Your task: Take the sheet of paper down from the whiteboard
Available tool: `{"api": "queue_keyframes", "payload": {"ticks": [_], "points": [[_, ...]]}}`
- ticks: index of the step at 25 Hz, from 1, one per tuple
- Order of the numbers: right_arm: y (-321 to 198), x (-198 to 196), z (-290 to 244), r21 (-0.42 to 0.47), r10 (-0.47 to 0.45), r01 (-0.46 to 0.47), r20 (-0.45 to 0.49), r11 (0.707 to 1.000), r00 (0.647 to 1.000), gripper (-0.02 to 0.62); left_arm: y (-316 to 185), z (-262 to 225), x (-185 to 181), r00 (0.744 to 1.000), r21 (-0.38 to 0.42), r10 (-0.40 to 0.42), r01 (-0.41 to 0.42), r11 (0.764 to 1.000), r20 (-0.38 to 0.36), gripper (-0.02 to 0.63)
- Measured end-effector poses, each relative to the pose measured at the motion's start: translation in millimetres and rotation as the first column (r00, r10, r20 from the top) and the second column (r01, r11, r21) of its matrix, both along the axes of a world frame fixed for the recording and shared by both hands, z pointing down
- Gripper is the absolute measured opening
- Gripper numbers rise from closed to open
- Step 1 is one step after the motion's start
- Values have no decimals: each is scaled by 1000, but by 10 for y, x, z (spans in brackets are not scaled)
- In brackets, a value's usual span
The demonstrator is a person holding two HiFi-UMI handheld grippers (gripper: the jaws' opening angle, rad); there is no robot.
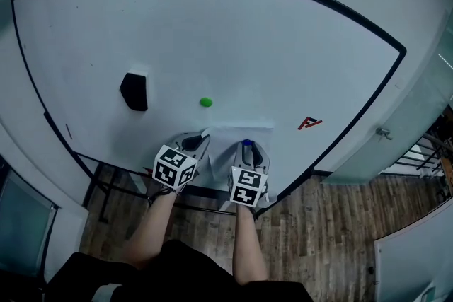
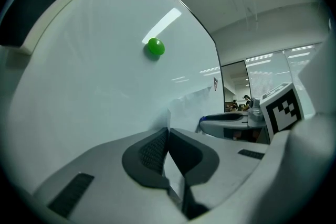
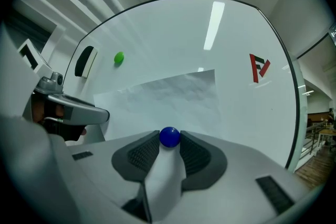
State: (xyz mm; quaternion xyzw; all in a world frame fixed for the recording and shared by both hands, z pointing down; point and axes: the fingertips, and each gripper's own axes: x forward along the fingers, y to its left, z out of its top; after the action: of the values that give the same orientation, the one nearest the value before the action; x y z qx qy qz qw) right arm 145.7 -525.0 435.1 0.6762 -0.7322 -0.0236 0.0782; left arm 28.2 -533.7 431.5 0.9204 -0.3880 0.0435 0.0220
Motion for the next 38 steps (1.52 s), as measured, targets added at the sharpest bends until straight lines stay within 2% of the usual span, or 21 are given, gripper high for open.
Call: {"api": "queue_keyframes", "payload": {"ticks": [9,26,38], "points": [[0,-68,7,1,-21,21,-15,1000,1000,133,-14,38,-78,999,-7,-30,31,1000,9,21],[12,72,13,-9,-1,1,-11,1000,1000,133,-29,69,-200,998,-22,-68,68,997,-1,21],[13,63,3,0,-4,4,0,1000,1000,133,-33,46,-378,993,-11,-116,116,993,22,21]]}}
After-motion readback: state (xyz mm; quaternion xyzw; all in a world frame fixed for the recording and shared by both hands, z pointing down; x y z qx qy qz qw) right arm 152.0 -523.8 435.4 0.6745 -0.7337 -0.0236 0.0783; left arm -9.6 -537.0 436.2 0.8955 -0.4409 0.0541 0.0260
